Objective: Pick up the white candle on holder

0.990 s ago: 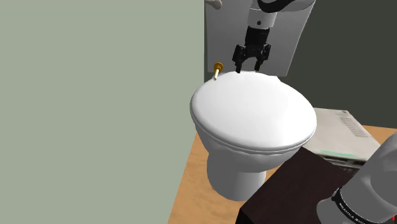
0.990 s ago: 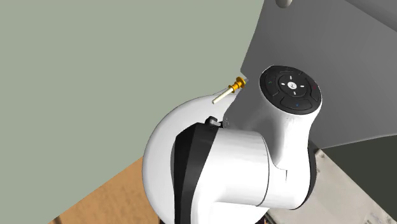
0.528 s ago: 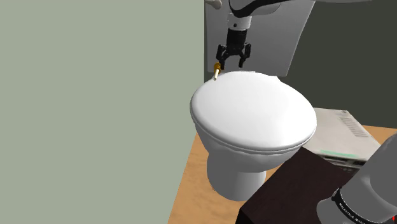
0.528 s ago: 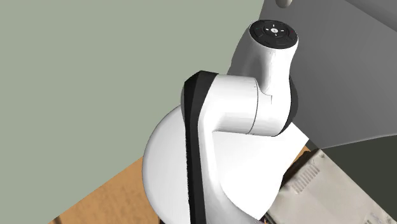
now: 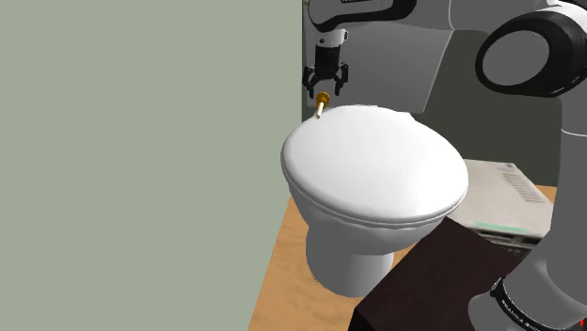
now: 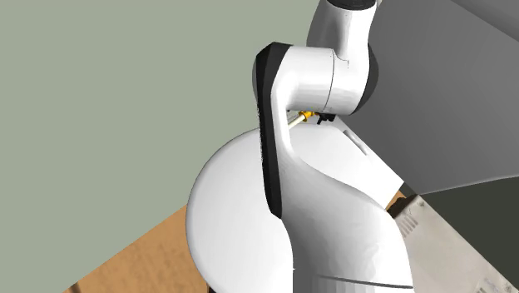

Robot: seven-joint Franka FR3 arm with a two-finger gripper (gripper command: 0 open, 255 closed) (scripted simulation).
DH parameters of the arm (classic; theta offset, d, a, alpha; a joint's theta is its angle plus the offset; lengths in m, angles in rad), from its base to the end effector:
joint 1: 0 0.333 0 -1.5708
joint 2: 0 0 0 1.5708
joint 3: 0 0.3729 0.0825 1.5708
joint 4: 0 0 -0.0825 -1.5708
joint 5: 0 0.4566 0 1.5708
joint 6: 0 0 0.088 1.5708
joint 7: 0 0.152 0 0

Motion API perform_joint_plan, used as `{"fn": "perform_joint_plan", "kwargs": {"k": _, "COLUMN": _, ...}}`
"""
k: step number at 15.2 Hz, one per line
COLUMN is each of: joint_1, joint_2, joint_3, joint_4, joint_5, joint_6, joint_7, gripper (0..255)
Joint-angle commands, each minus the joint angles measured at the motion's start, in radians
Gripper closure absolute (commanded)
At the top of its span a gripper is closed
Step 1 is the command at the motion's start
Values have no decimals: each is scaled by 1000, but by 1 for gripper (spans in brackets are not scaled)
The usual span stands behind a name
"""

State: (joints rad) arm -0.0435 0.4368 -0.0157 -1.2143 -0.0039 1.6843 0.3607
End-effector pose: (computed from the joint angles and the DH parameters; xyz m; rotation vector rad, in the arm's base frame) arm 0.7860 -0.0446 0.5326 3.0675 -0.6505 0.0540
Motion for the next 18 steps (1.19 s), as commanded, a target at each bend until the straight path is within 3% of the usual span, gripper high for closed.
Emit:
{"fn": "perform_joint_plan", "kwargs": {"k": 1, "joint_1": 1, "joint_2": 58, "joint_3": -2, "joint_4": 75, "joint_5": -3, "joint_6": -19, "joint_7": 9, "gripper": 0}}
{"fn": "perform_joint_plan", "kwargs": {"k": 9, "joint_1": 2, "joint_2": 42, "joint_3": -2, "joint_4": -39, "joint_5": -3, "joint_6": 79, "joint_7": 10, "gripper": 0}}
{"fn": "perform_joint_plan", "kwargs": {"k": 10, "joint_1": 1, "joint_2": 43, "joint_3": -2, "joint_4": -36, "joint_5": -3, "joint_6": 77, "joint_7": 10, "gripper": 255}}
{"fn": "perform_joint_plan", "kwargs": {"k": 18, "joint_1": 1, "joint_2": 42, "joint_3": -2, "joint_4": -39, "joint_5": -3, "joint_6": 78, "joint_7": 9, "gripper": 255}}
